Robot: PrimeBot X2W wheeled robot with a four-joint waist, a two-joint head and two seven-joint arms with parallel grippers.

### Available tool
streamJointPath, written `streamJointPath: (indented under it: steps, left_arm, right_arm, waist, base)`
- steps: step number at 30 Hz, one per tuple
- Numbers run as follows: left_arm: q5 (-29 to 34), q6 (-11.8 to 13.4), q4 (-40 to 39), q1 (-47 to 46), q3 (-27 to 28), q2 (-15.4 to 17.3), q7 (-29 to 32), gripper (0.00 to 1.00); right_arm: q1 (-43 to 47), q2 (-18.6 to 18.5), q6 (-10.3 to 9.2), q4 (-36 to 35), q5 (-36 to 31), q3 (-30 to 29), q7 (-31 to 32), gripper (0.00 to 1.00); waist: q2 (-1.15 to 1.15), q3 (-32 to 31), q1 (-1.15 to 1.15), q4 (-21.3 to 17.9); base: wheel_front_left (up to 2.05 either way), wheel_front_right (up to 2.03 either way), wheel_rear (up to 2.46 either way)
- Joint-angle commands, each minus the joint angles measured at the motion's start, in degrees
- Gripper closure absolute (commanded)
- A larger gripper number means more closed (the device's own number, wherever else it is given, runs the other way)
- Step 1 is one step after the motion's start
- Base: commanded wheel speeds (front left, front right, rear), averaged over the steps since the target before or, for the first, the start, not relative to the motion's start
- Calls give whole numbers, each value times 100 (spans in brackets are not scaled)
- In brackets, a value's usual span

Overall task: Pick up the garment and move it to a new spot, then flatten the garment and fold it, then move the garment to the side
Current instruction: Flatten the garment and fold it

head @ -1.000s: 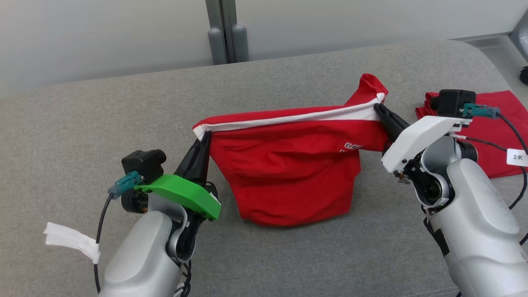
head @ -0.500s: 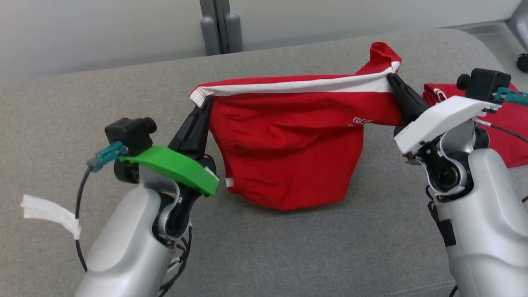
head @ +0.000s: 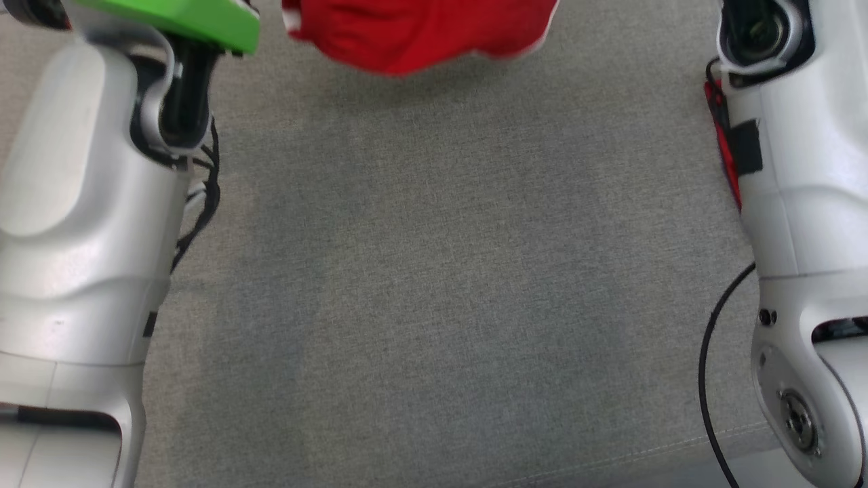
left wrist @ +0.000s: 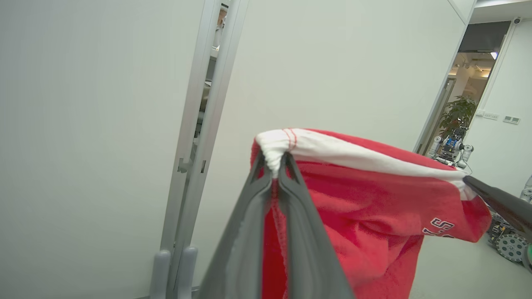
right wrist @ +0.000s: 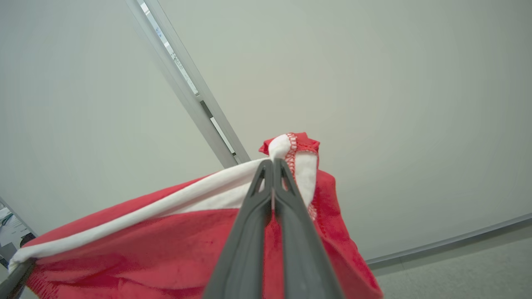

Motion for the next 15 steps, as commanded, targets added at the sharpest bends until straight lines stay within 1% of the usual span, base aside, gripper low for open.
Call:
streamJointPath:
  steps: [1,3,5,7,10,12,15]
  left_arm:
    - [111,-6,56,-305,81,24,-190,100]
    - [185,-56,63,-609,120,-14,-366,100]
    - [289,-105,58,-743,102,-73,-465,100]
    - [433,-159,48,-737,28,-112,-522,100]
    - [580,-218,97,-440,-157,-197,-551,100]
    - [642,-268,137,-209,-256,-267,-567,100]
    - [710,-309,96,218,-357,-346,-577,100]
  right_arm:
    - [-307,-33,-11,87,66,21,-369,100]
    - [-633,-32,-11,147,198,82,-791,100]
    - [-804,-28,-11,223,313,182,-1034,100]
    - [-831,-35,-10,284,379,316,-1148,100]
    - [-565,-163,-9,388,384,584,-1217,100]
    - [-344,-217,-7,459,487,768,-1205,100]
    - [76,-411,-7,423,661,1056,-1141,100]
  waist:
    - [0,529,-1,-153]
    - [0,586,-1,-125]
    - [0,623,-1,-82]
    - [0,660,-1,-42]
    - [0,729,-1,25]
    - [0,755,-1,77]
    - [0,730,-1,171]
  base:
    - [0,0,0]
    - [0,0,0]
    - [0,0,0]
    - [0,0,0]
    - [0,0,0]
    - [0,0,0]
    - [0,0,0]
